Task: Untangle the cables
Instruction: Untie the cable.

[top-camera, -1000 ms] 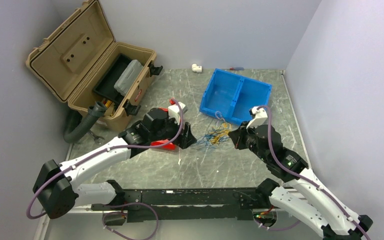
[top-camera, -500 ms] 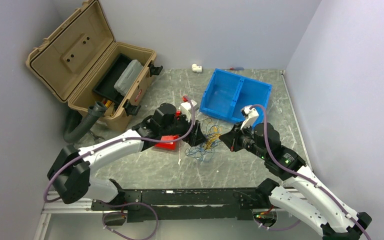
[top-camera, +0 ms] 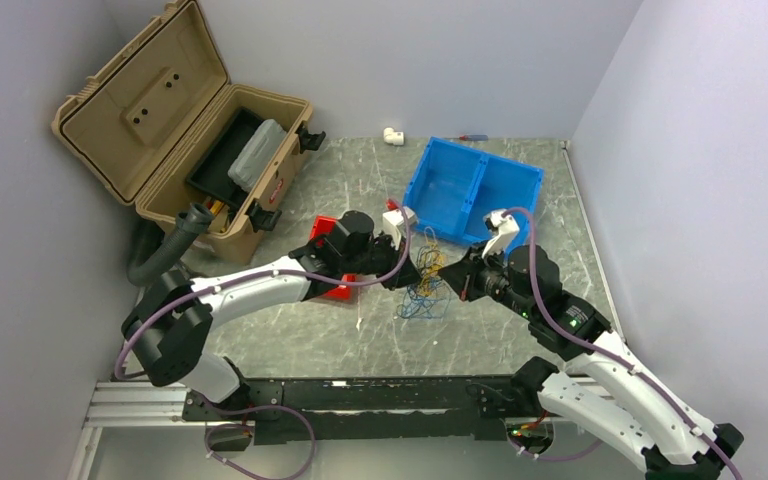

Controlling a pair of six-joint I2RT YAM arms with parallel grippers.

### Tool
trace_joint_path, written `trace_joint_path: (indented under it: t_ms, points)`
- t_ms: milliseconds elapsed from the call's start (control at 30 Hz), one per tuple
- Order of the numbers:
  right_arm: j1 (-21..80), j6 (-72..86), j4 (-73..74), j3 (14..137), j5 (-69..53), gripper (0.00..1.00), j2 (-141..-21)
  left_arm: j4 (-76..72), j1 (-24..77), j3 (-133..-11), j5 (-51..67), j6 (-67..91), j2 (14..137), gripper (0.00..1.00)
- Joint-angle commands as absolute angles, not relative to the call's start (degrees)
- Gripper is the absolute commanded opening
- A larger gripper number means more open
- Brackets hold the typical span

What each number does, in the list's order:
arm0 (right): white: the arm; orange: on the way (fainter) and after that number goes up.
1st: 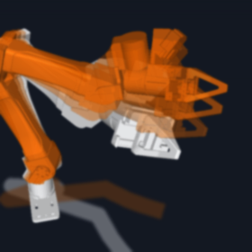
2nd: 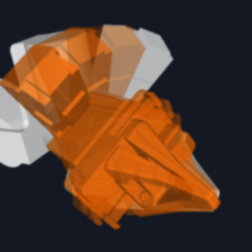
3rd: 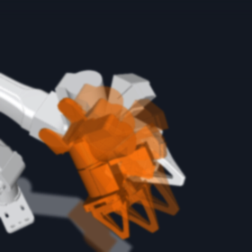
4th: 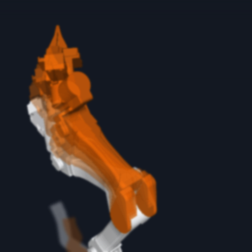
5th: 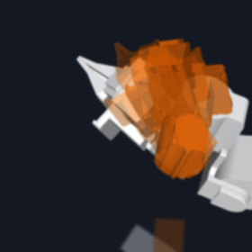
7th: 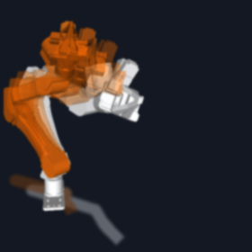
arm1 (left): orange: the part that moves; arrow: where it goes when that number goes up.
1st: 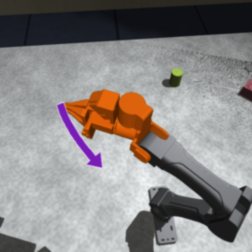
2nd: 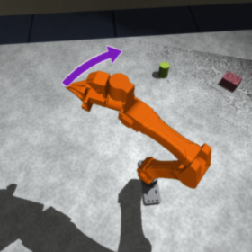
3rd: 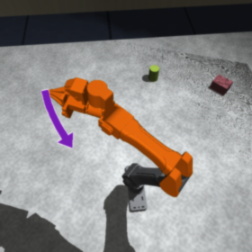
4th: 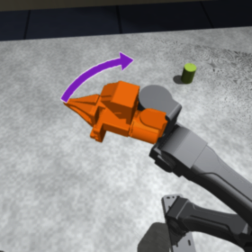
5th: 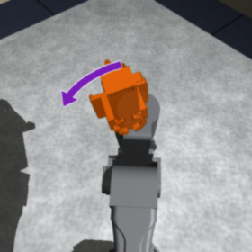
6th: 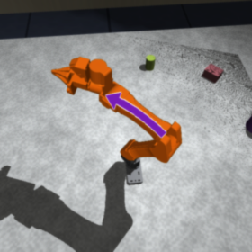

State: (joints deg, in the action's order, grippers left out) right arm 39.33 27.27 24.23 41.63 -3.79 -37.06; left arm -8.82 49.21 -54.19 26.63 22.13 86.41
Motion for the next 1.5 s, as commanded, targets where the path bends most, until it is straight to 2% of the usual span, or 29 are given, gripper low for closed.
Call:
trace_joint_path:
  t_ms: [0, 167, 267, 400, 533, 700, 867, 1033, 1167, 1367, 1467]
  points:
    - [39.33, 31.48, 29.62, 44.61, 10.95, 0.00, -36.93, -10.15, 49.07, -52.56, 19.49, 22.94, 84.47, 0.00]
    - [39.41, 44.11, 48.30, 48.69, 38.55, 0.00, -40.98, -2.12, 47.72, -52.01, 8.29, 25.64, 83.25, 0.00]
    - [39.33, 57.02, 59.43, 49.62, 51.20, 0.00, -41.11, -0.22, 44.63, -49.79, 5.98, 29.57, 82.97, 0.00]
    - [39.36, 65.89, 67.50, 49.70, 57.55, 0.00, -37.45, -3.88, 39.87, -44.20, 8.87, 33.01, 81.07, 0.00]
    - [39.42, 60.77, 62.61, 48.63, 56.29, 0.00, -32.57, -2.64, 39.49, -43.44, 8.51, 32.25, 79.91, 0.00]
    - [39.34, 47.31, 49.39, 45.27, 45.44, 0.00, -28.17, -3.23, 39.53, -44.02, 11.43, 31.34, 79.35, 0.00]
    - [39.35, 39.66, 42.04, 44.30, 35.46, 0.00, -27.66, -6.32, 39.63, -43.66, 18.03, 29.62, 78.20, 0.00]
    - [39.39, 37.05, 39.59, 44.78, 31.87, 0.00, -27.92, -8.04, 41.52, -43.10, 23.42, 26.04, 77.61, 0.00]
    - [39.37, 38.60, 40.94, 45.71, 35.97, 0.00, -28.33, -6.13, 43.36, -40.39, 18.47, 25.14, 74.84, 0.00]
    - [39.37, 47.71, 53.18, 52.49, 51.52, 0.00, -31.33, -3.59, 43.24, -35.73, 11.16, 26.80, 72.49, 0.00]
    - [39.37, 45.15, 51.87, 53.35, 51.91, 0.00, -29.55, -3.46, 43.25, -34.72, 10.80, 26.38, 73.31, 0.00]
